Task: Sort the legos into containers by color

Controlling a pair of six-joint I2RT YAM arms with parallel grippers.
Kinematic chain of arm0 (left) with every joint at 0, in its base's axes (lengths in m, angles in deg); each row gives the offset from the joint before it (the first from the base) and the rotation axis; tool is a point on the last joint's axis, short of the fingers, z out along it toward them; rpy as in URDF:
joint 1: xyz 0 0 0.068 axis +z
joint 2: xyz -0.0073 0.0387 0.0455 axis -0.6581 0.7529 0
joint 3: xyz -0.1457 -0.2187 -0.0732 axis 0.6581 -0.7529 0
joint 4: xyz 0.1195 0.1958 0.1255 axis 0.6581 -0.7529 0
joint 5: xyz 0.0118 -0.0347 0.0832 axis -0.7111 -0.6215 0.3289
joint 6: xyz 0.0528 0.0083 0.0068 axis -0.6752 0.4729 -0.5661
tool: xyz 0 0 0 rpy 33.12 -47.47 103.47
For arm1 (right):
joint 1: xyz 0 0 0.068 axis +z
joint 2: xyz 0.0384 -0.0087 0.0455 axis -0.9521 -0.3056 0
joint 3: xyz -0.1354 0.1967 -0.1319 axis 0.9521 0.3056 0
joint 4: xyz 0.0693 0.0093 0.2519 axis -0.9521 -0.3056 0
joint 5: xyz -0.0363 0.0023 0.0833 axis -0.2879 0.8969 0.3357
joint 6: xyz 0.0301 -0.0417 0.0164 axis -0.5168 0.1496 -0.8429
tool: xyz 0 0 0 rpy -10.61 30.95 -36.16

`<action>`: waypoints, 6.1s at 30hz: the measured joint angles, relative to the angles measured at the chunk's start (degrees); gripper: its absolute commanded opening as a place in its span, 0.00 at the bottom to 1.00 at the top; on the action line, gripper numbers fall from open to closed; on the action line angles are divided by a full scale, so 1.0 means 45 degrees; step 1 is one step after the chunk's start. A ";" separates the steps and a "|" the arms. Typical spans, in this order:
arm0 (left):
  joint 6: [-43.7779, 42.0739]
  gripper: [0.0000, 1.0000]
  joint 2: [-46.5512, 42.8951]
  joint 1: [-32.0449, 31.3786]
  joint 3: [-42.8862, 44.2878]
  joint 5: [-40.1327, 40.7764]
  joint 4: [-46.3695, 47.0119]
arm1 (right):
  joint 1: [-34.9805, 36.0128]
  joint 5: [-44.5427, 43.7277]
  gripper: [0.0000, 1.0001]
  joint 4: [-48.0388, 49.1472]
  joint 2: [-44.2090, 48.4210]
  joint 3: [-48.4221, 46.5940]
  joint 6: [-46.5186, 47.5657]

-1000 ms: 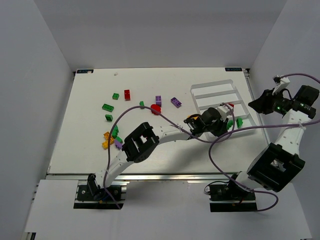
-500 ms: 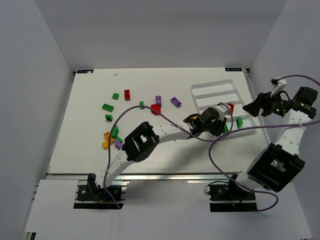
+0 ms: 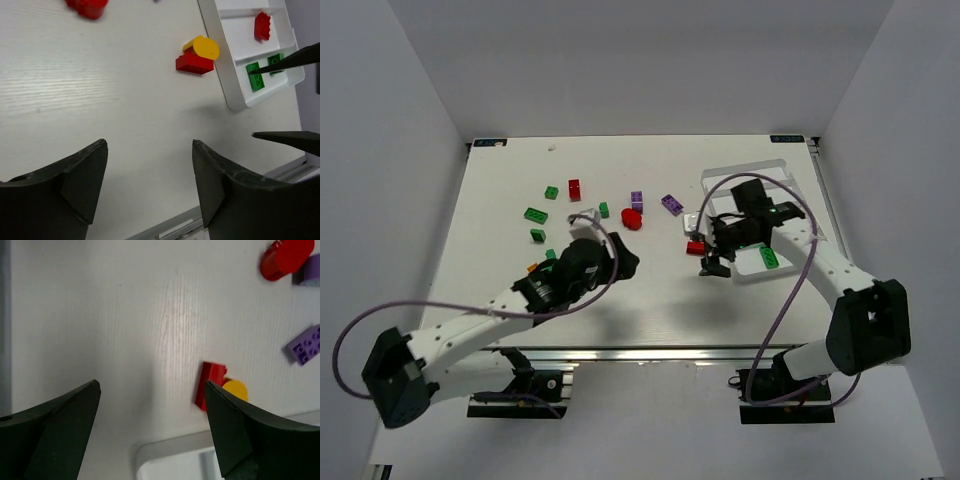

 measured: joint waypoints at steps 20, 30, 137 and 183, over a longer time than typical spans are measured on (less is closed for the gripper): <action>0.2866 0.82 -0.3653 0.0049 -0.2302 0.1690 -0.1749 | 0.2506 -0.5076 0.78 0.3113 -0.5061 -0.2229 -0.0359; 0.2861 0.82 -0.3546 0.0049 -0.2302 0.1695 -0.1753 | 0.2506 -0.5804 0.68 0.2671 -0.5867 -0.2399 0.0087; -1.3119 0.85 0.3871 -0.3041 0.3259 0.6353 1.1540 | 0.0835 -0.4085 0.00 0.7728 -0.0767 -0.6149 -2.8317; -1.1030 0.04 0.3895 -0.2725 0.3560 0.4736 1.1754 | 0.0641 -0.2555 0.00 0.8393 0.0578 -0.3803 -3.1265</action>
